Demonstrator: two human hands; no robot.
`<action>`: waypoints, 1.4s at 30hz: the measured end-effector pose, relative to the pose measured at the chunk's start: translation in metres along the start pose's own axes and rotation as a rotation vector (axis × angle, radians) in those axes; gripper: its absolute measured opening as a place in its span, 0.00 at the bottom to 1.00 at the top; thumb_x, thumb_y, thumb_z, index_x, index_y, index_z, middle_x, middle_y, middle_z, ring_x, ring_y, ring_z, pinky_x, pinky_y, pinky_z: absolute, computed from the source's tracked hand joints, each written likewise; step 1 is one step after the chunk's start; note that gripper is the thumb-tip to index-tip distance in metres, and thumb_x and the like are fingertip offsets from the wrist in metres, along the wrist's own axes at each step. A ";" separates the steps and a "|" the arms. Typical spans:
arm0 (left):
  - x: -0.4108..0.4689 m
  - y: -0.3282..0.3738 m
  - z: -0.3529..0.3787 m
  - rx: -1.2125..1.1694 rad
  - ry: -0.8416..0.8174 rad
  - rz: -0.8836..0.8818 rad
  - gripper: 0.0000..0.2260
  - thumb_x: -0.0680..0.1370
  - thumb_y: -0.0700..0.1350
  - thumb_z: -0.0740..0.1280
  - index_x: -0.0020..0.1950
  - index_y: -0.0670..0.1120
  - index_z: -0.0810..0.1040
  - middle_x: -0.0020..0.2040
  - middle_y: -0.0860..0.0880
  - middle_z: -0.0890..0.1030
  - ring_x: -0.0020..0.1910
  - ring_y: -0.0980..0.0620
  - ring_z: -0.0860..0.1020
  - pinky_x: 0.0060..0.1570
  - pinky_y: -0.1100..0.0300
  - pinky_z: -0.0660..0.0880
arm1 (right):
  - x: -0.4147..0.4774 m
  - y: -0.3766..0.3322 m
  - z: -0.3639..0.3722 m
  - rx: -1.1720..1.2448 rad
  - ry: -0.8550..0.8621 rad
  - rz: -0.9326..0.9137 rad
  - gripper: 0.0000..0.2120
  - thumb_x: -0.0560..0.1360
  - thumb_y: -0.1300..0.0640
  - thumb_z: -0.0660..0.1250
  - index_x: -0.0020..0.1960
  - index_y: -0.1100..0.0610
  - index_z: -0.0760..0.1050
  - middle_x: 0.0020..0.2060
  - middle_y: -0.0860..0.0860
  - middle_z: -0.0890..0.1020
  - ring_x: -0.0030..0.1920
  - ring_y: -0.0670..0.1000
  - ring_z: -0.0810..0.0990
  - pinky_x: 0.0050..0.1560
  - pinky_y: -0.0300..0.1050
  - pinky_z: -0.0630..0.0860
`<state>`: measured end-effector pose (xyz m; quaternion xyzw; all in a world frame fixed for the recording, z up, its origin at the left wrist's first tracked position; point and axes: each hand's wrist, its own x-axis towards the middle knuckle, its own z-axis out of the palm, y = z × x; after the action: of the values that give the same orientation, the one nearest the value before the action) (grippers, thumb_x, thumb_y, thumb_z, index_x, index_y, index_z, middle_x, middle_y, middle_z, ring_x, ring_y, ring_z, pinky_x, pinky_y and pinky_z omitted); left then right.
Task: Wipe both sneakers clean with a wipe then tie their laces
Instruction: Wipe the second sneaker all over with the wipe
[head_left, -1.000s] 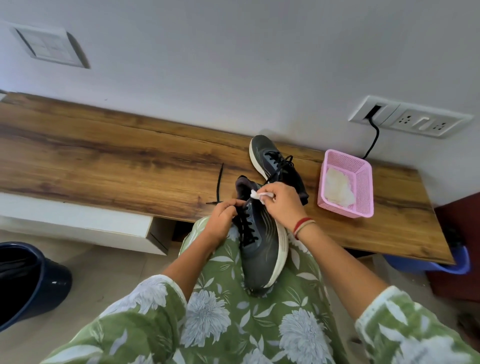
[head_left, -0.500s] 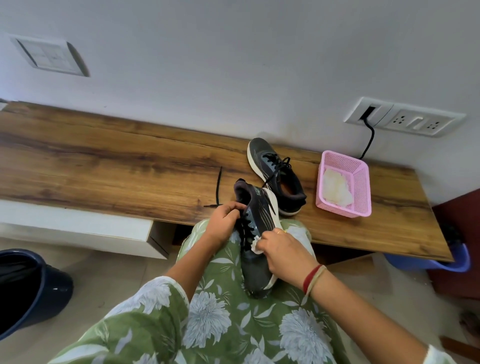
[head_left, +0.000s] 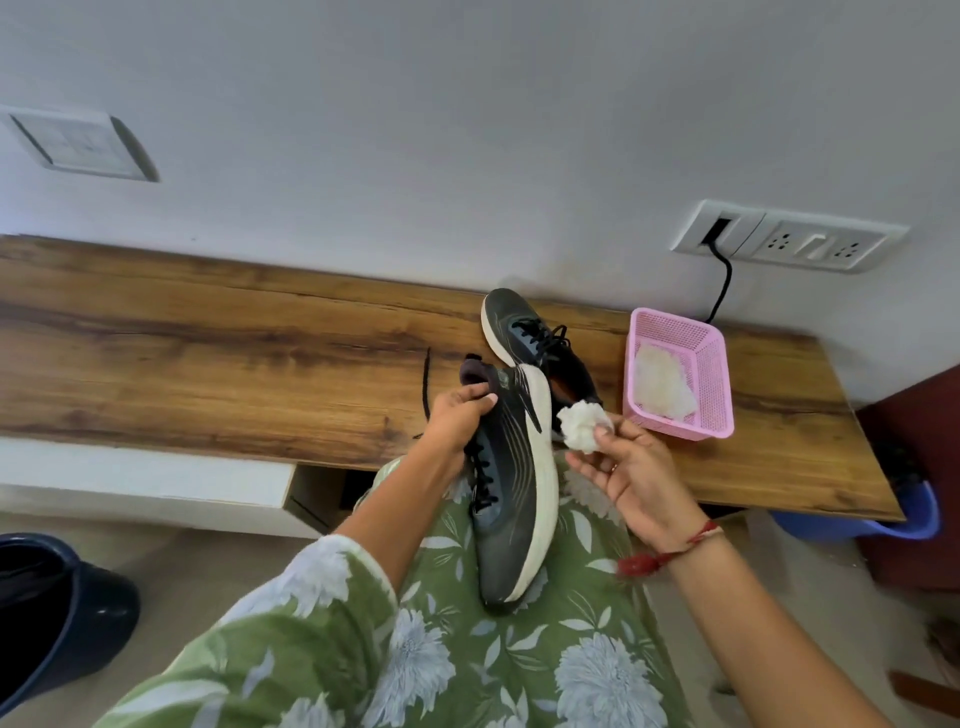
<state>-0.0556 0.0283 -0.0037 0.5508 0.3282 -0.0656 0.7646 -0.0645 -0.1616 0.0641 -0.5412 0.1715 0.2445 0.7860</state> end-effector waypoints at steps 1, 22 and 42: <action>-0.004 0.002 -0.004 -0.063 -0.023 0.031 0.11 0.79 0.36 0.64 0.59 0.44 0.78 0.47 0.47 0.82 0.44 0.53 0.80 0.49 0.60 0.77 | 0.003 -0.005 0.003 -0.007 0.004 -0.027 0.10 0.78 0.68 0.57 0.55 0.63 0.74 0.50 0.58 0.80 0.45 0.53 0.82 0.48 0.48 0.80; -0.025 -0.040 -0.035 -0.177 -0.071 0.169 0.11 0.81 0.41 0.60 0.45 0.42 0.82 0.44 0.43 0.83 0.48 0.45 0.79 0.59 0.47 0.72 | 0.044 0.048 0.054 -1.725 -0.227 -0.899 0.12 0.72 0.70 0.62 0.49 0.59 0.80 0.44 0.54 0.81 0.45 0.58 0.74 0.47 0.50 0.73; -0.030 -0.041 -0.035 -0.095 -0.122 0.295 0.11 0.81 0.39 0.59 0.48 0.43 0.82 0.46 0.49 0.84 0.48 0.54 0.80 0.54 0.60 0.75 | 0.090 -0.003 0.084 -1.469 -0.099 -0.568 0.12 0.77 0.63 0.60 0.56 0.57 0.79 0.54 0.55 0.80 0.55 0.52 0.77 0.53 0.37 0.69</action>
<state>-0.1132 0.0355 -0.0251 0.5513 0.1995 0.0297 0.8095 0.0119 -0.0658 0.0485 -0.9336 -0.2138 0.1090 0.2662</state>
